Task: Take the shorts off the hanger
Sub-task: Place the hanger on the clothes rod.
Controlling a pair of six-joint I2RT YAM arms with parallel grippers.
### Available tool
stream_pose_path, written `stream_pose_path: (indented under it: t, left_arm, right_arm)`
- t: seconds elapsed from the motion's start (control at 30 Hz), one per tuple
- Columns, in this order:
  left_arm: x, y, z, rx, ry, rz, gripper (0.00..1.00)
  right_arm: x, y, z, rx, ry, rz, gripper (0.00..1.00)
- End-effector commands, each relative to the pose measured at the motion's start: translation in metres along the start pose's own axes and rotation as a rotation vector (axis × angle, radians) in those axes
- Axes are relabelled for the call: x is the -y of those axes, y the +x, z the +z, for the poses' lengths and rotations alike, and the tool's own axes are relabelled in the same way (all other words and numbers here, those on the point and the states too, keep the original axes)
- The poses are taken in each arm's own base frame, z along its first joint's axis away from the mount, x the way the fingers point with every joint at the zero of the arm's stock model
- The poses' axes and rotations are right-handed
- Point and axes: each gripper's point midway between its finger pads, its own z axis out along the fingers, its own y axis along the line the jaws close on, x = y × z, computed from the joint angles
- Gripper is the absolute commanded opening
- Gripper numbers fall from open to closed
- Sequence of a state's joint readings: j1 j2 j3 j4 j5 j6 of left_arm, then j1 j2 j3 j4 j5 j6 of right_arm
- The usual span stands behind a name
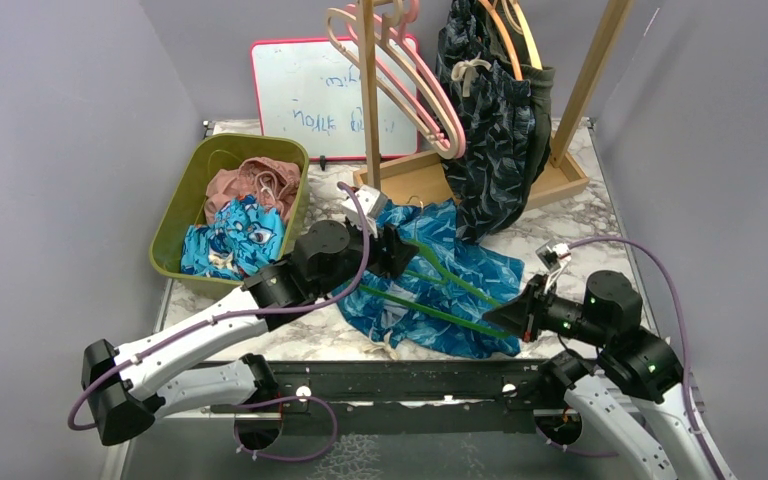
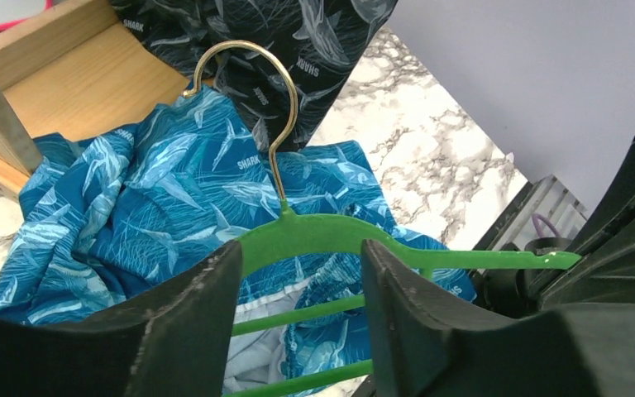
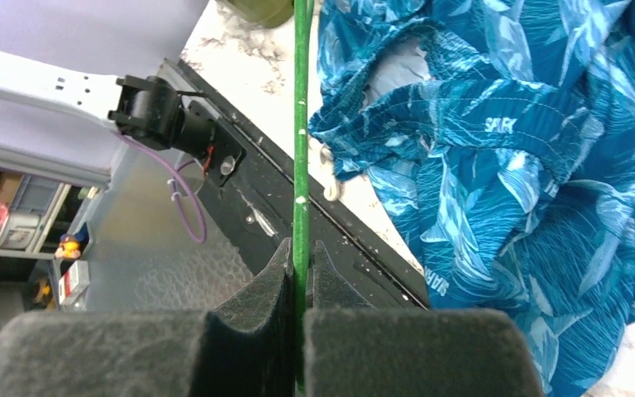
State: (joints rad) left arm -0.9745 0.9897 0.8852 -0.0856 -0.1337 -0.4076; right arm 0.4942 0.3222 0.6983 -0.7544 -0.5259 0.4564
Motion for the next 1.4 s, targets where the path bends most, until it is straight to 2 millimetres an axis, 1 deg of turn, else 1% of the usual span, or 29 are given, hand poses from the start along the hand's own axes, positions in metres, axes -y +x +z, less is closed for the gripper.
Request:
stream_pose_path:
  t: [0.0,0.07,0.13,0.27,0.33,0.43,0.5,0.57,0.73,0.83,0.93,1.03,1.2,1.37]
  left_arm:
    - [0.004,-0.002,0.001,-0.002,0.018,-0.007,0.61]
    - [0.001,-0.001,-0.002,0.003,0.004,-0.010,0.68]
    - [-0.004,0.001,-0.006,0.003,-0.018,-0.008,0.73]
    - [-0.024,0.005,-0.022,0.005,-0.104,-0.002,0.84]
    - [-0.034,0.010,-0.031,0.006,-0.142,0.007,0.89]
    - [-0.049,0.016,-0.045,0.011,-0.198,0.007,0.98]
    - [-0.055,0.017,-0.054,0.028,-0.213,0.008,0.99]
    - [-0.059,0.018,-0.061,0.047,-0.217,0.014,0.99]
    - [-0.069,0.023,-0.075,0.064,-0.226,0.079,0.99]
    - [-0.081,0.028,-0.082,0.061,-0.273,0.121,0.99]
    - [-0.090,0.031,-0.088,0.059,-0.302,0.153,0.99]
    - [-0.094,0.035,-0.091,0.049,-0.310,0.190,0.99]
    - [-0.103,0.049,-0.088,-0.025,-0.344,0.235,0.99]
    - [-0.101,0.054,-0.084,-0.054,-0.333,0.245,0.99]
  right_arm:
    - [0.014,-0.010,-0.007,0.076,0.109,0.035,0.01]
    - [0.014,-0.016,-0.011,0.109,0.124,0.031,0.01]
    - [0.012,-0.027,-0.018,0.167,0.142,0.018,0.01]
    - [0.015,-0.053,-0.037,0.288,0.224,0.000,0.01]
    - [0.021,-0.061,-0.044,0.318,0.284,-0.005,0.01]
    - [0.025,-0.073,-0.053,0.359,0.338,-0.014,0.01]
    - [0.026,-0.082,-0.059,0.403,0.357,-0.039,0.01]
    - [0.025,-0.089,-0.058,0.418,0.356,-0.068,0.01]
    - [0.027,-0.105,-0.049,0.408,0.371,-0.155,0.01]
    - [0.027,-0.116,-0.042,0.412,0.366,-0.210,0.01]
    - [0.025,-0.126,-0.034,0.406,0.354,-0.251,0.01]
    - [0.027,-0.136,-0.029,0.407,0.371,-0.281,0.01]
    - [0.027,-0.164,-0.028,0.447,0.412,-0.331,0.01]
    - [0.027,-0.191,-0.027,0.470,0.455,-0.375,0.01]
